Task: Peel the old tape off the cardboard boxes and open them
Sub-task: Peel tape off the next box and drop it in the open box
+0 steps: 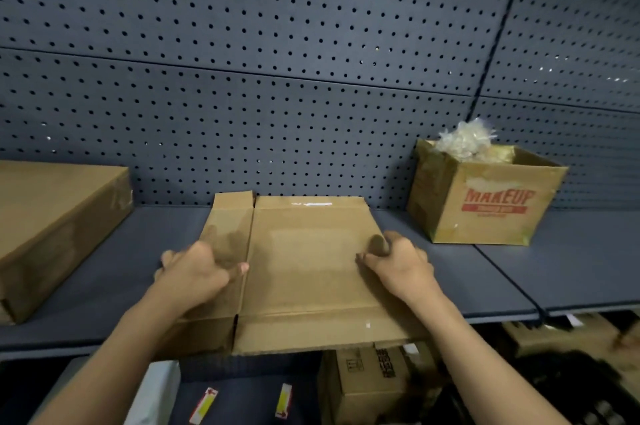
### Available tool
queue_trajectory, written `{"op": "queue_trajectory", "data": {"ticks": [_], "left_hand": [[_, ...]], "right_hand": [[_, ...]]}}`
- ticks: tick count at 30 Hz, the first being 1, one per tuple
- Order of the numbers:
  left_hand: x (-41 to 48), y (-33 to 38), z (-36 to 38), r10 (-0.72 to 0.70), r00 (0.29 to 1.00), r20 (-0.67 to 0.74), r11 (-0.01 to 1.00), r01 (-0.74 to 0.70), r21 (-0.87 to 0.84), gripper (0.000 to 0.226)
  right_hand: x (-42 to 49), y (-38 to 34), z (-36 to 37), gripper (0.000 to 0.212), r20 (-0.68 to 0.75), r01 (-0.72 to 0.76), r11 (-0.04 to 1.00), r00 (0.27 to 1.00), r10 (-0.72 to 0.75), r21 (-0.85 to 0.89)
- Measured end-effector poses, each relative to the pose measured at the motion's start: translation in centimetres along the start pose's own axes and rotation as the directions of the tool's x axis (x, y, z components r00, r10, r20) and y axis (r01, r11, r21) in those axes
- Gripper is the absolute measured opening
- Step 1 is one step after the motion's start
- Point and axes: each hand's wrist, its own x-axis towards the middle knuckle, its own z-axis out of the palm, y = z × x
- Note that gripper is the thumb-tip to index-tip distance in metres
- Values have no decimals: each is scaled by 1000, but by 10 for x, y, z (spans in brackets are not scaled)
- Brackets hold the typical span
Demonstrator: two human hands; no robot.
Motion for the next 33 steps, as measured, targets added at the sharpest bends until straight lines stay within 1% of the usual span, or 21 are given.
{"op": "queue_trajectory", "data": {"ticks": [2, 5, 6, 7, 9, 11, 13, 15, 17, 18, 20, 23, 25, 28, 31, 33], "left_hand": [[-1, 0, -1, -9, 1000, -27, 995, 7, -95, 103], [-17, 4, -11, -7, 994, -108, 948, -28, -317, 113], [-25, 4, -15, -12, 992, -129, 930, -36, -367, 113], [-33, 4, -19, -8, 989, -150, 913, -53, -405, 108], [-48, 6, -23, 21, 981, -192, 891, -106, -441, 92], [-65, 14, -28, 91, 965, -247, 871, -198, -450, 80], [-83, 31, -34, 189, 944, -272, 855, -294, -427, 75], [-98, 52, -36, 295, 916, -270, 850, -381, -363, 77], [-112, 82, -28, 376, 891, -253, 841, -443, -310, 79], [-119, 100, -21, 407, 881, -242, 833, -466, -297, 77], [-129, 140, 4, 483, 852, -202, 813, -522, -258, 73], [-147, 206, 52, 608, 786, -111, 756, -616, -224, 72], [-158, 247, 90, 677, 735, -35, 713, -666, -220, 71], [-176, 299, 152, 757, 647, 96, 651, -730, -208, 67], [-190, 333, 220, 791, 570, 222, 606, -780, -155, 65], [-196, 343, 264, 786, 528, 322, 586, -803, -113, 64]], "right_hand": [[-3, -2, 1, 56, -39, 45, 993, 998, -41, 111], [-14, -3, -5, 66, -44, 58, 955, 998, -47, 290], [-19, -2, -8, 66, -43, 70, 946, 997, -59, 318], [-24, -2, -13, 64, -45, 89, 937, 996, -78, 338], [-39, 0, -28, 59, -54, 129, 917, 992, -118, 377], [-60, 4, -49, 56, -97, 191, 891, 981, -166, 411], [-82, 14, -75, 58, -137, 246, 887, 969, -208, 391], [-108, 32, -104, 64, -112, 239, 913, 971, -213, 331], [-133, 60, -131, 74, -49, 176, 956, 984, -169, 233], [-143, 76, -142, 81, -27, 128, 976, 992, -125, 178], [-164, 113, -159, 90, -7, -10, 993, 1000, 11, 117], [-196, 178, -176, 94, 2, -229, 970, 973, 229, 80], [-219, 224, -182, 95, -22, -350, 935, 936, 352, 53], [-251, 287, -181, 93, -48, -525, 851, 850, 525, 2], [-276, 337, -168, 93, 49, -642, 766, 765, 643, -30], [-288, 364, -152, 94, 147, -706, 708, 701, 698, 9]]}}
